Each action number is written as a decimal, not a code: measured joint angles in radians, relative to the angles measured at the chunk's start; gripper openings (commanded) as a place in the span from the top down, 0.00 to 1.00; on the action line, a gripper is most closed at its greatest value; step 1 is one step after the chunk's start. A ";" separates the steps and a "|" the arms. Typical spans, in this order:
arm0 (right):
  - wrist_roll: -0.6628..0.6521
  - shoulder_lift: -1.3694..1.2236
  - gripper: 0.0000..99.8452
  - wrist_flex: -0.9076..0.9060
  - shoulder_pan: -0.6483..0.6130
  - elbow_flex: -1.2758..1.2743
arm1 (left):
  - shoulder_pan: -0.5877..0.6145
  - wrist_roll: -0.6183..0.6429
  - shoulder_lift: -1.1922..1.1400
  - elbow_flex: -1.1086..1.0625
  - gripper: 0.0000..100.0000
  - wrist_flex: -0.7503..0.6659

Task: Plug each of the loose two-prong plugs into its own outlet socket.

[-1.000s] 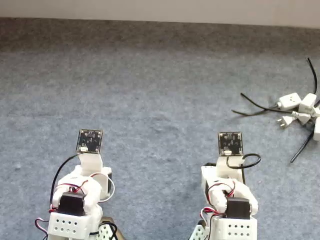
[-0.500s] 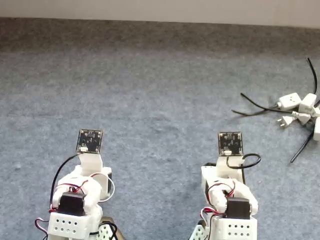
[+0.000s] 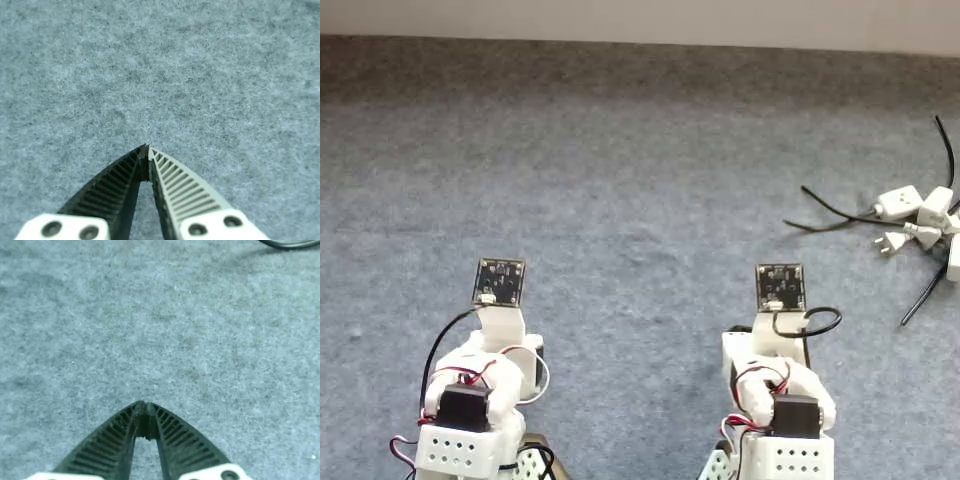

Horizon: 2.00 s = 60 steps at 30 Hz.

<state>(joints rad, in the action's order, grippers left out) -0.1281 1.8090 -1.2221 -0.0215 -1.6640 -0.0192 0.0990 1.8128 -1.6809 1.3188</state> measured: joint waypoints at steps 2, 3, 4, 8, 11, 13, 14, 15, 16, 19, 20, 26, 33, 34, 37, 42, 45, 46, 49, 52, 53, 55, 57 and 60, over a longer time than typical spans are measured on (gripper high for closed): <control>0.000 0.000 0.99 0.000 -0.035 0.000 | 0.000 0.000 0.000 0.000 0.99 0.000; 0.000 0.000 0.99 0.000 -0.054 0.000 | 0.000 0.000 0.000 0.000 0.99 0.000; 0.000 0.000 0.99 0.000 -0.072 0.000 | 0.000 0.000 0.000 0.000 0.99 0.000; 0.000 0.005 0.99 0.000 -0.153 0.000 | 0.000 0.000 0.000 0.000 0.99 0.000; 0.000 0.011 0.99 0.018 -0.255 0.000 | 0.000 0.000 0.000 0.000 0.99 0.000; 0.000 0.012 0.99 0.060 -0.327 0.000 | 0.000 0.000 0.000 0.000 0.99 0.000; 0.000 0.011 0.99 0.080 -0.338 0.000 | 0.000 0.000 0.000 0.000 0.99 0.000; 0.000 0.011 0.99 0.110 -0.333 0.000 | 0.000 0.000 0.000 0.000 0.99 0.000; 0.000 0.011 0.99 0.152 -0.318 0.000 | 0.000 0.000 0.000 0.000 0.99 0.000; -0.006 0.011 0.96 0.316 -0.158 0.000 | 0.000 0.000 0.000 0.000 0.99 0.000; -0.014 0.011 0.93 0.387 -0.075 0.000 | 0.000 0.000 0.000 0.000 0.99 0.000; -0.026 -0.011 0.72 0.664 0.445 0.048 | 0.000 0.000 0.000 0.000 0.99 0.000; -0.038 -0.368 0.73 0.695 0.848 0.377 | -0.044 0.000 0.000 0.000 0.99 -0.075; -0.038 -0.466 0.73 0.695 0.864 0.450 | -0.051 0.000 0.000 0.000 0.99 -0.094; -0.038 -0.812 0.73 0.672 0.888 0.712 | -0.051 0.000 0.000 0.000 0.99 -0.130; -0.038 -1.490 0.73 0.460 0.891 1.286 | -0.054 0.000 0.000 0.000 0.99 -0.140; -0.069 -1.896 0.73 0.267 0.891 1.685 | -0.054 0.000 0.000 0.000 0.99 -0.140; -0.089 -2.022 0.73 0.198 0.891 1.827 | -0.054 0.000 0.000 0.000 0.99 -0.140; -0.130 -2.391 0.73 0.021 0.875 2.266 | -0.054 0.000 0.000 0.000 0.99 -0.140; -0.163 -2.714 0.73 -0.069 0.855 2.688 | -0.054 0.000 0.000 0.000 0.99 -0.140; -0.180 -2.809 0.73 -0.086 0.848 2.820 | -0.054 0.000 0.000 0.000 0.99 -0.140; -0.213 -2.978 0.73 -0.112 0.836 3.069 | -0.054 0.000 0.000 0.000 0.99 -0.140; -0.241 -3.093 0.73 -0.115 0.827 3.221 | -0.054 0.000 0.000 0.000 0.99 -0.140; -0.276 -3.141 0.73 -0.115 0.827 3.288 | -0.054 0.000 0.000 0.000 0.99 -0.140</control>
<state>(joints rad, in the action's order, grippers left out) -0.4043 -1.3318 -1.3372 0.8055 1.6241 -0.0729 0.0990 1.8128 -1.6809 1.1792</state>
